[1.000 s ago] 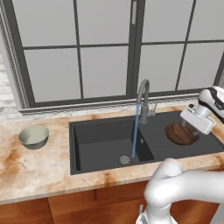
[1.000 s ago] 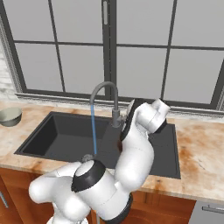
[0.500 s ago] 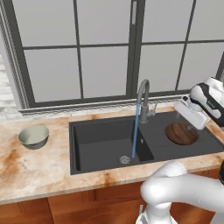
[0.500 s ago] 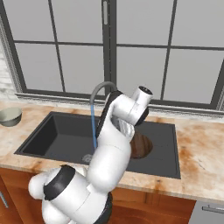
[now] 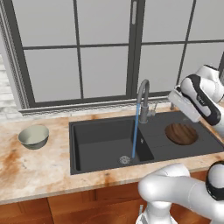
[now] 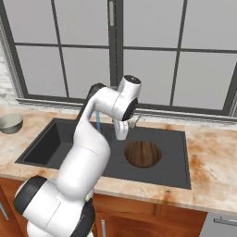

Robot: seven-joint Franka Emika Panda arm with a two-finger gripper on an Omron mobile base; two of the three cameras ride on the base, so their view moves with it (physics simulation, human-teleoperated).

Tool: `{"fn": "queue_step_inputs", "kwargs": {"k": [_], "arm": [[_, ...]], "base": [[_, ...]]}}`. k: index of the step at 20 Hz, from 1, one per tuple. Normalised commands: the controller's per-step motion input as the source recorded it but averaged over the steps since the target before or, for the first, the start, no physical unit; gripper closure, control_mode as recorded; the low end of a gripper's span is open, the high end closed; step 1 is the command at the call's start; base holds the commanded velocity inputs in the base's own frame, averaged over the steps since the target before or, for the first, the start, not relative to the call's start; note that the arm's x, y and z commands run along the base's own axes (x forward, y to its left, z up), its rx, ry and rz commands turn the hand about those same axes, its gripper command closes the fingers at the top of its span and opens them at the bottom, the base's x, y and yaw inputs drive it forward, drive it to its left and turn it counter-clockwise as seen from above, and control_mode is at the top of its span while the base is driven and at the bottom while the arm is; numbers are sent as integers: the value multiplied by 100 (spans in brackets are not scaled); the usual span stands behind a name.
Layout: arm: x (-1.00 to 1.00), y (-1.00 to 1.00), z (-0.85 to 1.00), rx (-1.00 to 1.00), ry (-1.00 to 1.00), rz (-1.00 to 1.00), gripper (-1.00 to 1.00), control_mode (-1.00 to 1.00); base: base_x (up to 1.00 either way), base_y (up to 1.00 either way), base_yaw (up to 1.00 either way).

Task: Rinse each bowl for a few seconds and place them down in the sink or on the counter.

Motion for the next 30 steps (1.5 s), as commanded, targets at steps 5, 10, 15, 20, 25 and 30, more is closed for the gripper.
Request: {"fn": "queue_step_inputs", "kwargs": {"k": [5, 10, 15, 20, 25, 30], "arm": [[-19, 41, 39, -12, -12, 13, -100, -100], [-22, 47, 19, -12, -12, 13, -100, -100], [-11, 66, 6, -10, -6, 8, -100, -100], [-1, 71, 3, -9, -4, 4, -100, -100], [3, 73, 0, -6, 0, 2, -100, -100], [5, 73, 0, -2, 0, 4, -100, -100]], "base": [[0, 0, 0], [0, 0, 0], [0, 0, 0], [0, 0, 0], [0, 0, 0], [0, 0, 0]]}}
